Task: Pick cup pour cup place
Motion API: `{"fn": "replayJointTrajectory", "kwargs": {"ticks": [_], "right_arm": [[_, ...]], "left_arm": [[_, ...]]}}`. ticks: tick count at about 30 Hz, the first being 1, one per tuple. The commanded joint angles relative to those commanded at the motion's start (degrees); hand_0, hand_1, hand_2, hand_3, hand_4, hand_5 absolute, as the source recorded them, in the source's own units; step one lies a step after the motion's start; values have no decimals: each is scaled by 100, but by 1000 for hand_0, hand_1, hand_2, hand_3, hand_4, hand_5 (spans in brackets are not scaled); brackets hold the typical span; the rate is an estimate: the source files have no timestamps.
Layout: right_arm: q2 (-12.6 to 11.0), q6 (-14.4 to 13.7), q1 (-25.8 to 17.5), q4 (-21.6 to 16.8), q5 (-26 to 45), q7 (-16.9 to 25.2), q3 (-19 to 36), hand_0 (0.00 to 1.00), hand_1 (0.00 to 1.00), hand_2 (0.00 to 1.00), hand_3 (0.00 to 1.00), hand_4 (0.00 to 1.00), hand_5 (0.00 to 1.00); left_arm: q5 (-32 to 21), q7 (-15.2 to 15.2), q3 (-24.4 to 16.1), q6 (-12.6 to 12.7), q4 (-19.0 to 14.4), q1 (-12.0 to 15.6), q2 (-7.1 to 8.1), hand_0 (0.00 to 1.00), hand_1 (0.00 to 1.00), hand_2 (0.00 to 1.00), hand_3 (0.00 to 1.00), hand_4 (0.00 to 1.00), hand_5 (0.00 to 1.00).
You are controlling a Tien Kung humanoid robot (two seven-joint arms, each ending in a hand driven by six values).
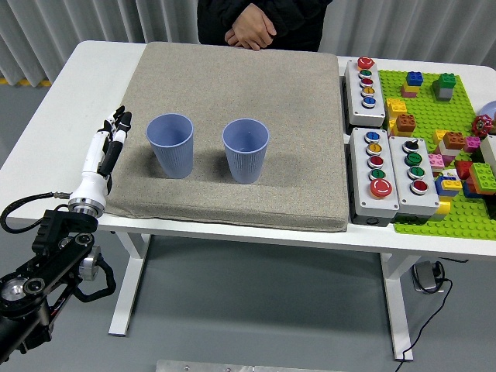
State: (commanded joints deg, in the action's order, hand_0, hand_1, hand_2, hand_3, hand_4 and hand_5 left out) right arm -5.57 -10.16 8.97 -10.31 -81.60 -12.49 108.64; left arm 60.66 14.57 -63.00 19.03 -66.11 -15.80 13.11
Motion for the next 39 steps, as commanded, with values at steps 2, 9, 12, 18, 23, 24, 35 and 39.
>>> {"fn": "replayJointTrajectory", "kwargs": {"ticks": [2, 9, 12, 18, 23, 24, 35, 39], "right_arm": [[-1, -3, 9, 0, 11, 1, -2, 694, 616, 589, 590, 2, 244], [-10, -11, 36, 0, 28, 6, -10, 694, 616, 590, 590, 2, 244], [-7, -15, 34, 0, 28, 5, -4, 694, 616, 590, 590, 2, 244], [-2, -19, 43, 0, -11, -6, 30, 694, 616, 590, 590, 2, 244], [-11, -20, 43, 0, 19, 7, 13, 694, 616, 589, 590, 2, 243], [-11, -20, 44, 0, 18, 7, 12, 694, 616, 589, 590, 2, 243], [-14, -18, 52, 0, 22, 13, 13, 694, 616, 590, 590, 2, 244], [-12, -14, 52, 0, 7, 11, 25, 694, 616, 590, 590, 2, 245]], "left_arm": [[-8, -1, -13, -6, 11, -17, -3, 903, 912, 998, 958, 784, 998], [-13, -8, -38, 5, 9, -57, 9, 903, 912, 998, 955, 789, 998], [-6, -5, -52, 8, -16, -40, 21, 903, 912, 998, 955, 789, 998], [14, -6, -83, 13, -81, -28, 36, 901, 909, 998, 955, 788, 998], [-64, 21, -131, 2, -122, -30, 35, 898, 907, 998, 955, 787, 998], [-69, 23, -134, 2, -124, -32, 33, 898, 907, 998, 955, 787, 998], [-641, 158, -175, -89, -141, -57, 5, 889, 899, 998, 955, 788, 998], [-708, 173, -164, -115, -150, -71, 7, 888, 897, 998, 955, 789, 998]]}}
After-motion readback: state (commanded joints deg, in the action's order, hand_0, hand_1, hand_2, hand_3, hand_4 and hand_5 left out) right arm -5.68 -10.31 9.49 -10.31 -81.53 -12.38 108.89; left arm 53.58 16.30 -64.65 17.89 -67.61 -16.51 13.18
